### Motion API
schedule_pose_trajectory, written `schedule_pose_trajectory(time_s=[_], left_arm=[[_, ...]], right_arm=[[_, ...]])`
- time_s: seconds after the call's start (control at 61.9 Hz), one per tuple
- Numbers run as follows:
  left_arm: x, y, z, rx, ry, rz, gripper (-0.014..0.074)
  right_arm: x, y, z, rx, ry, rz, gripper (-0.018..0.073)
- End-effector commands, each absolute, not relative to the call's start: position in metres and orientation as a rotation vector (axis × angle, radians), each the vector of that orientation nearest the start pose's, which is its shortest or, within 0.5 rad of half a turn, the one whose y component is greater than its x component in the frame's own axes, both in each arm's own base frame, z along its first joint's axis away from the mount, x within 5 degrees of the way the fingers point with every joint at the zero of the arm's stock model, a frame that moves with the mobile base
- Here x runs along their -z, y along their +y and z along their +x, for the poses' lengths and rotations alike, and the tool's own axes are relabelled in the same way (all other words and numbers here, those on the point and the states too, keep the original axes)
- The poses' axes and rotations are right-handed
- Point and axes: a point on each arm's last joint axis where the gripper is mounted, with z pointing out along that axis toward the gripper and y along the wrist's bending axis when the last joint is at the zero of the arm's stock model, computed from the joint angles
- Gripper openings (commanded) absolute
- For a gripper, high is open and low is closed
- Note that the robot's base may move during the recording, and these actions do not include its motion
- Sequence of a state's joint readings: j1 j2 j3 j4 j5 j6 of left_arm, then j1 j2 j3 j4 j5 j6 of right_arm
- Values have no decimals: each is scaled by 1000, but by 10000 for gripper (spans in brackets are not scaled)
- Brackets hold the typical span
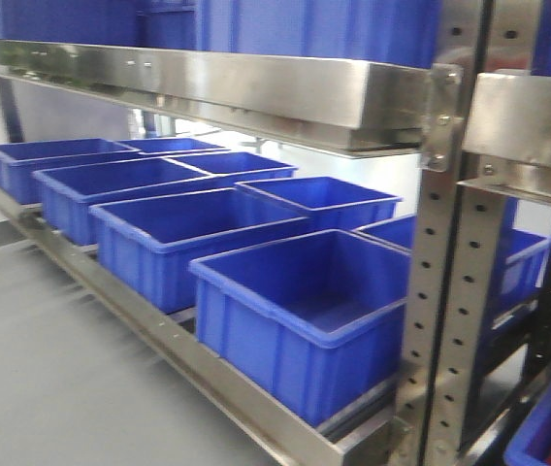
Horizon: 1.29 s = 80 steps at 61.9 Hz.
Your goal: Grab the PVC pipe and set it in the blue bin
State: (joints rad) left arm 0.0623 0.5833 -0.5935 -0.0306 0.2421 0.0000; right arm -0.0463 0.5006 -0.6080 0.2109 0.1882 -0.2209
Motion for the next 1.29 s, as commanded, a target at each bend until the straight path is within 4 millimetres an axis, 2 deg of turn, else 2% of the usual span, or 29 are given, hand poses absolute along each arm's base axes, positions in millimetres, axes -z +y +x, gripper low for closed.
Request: schedule_pose_trajectory(time_s=[0.0,1.276], left_arm=[[-347,6,122,-8,1680,-74,-111],[-347,6,122,-8,1680,-74,-111]], right_arm=[[-366,-2,103,24,1528,-4,-169],[-366,-2,103,24,1528,-4,-169]])
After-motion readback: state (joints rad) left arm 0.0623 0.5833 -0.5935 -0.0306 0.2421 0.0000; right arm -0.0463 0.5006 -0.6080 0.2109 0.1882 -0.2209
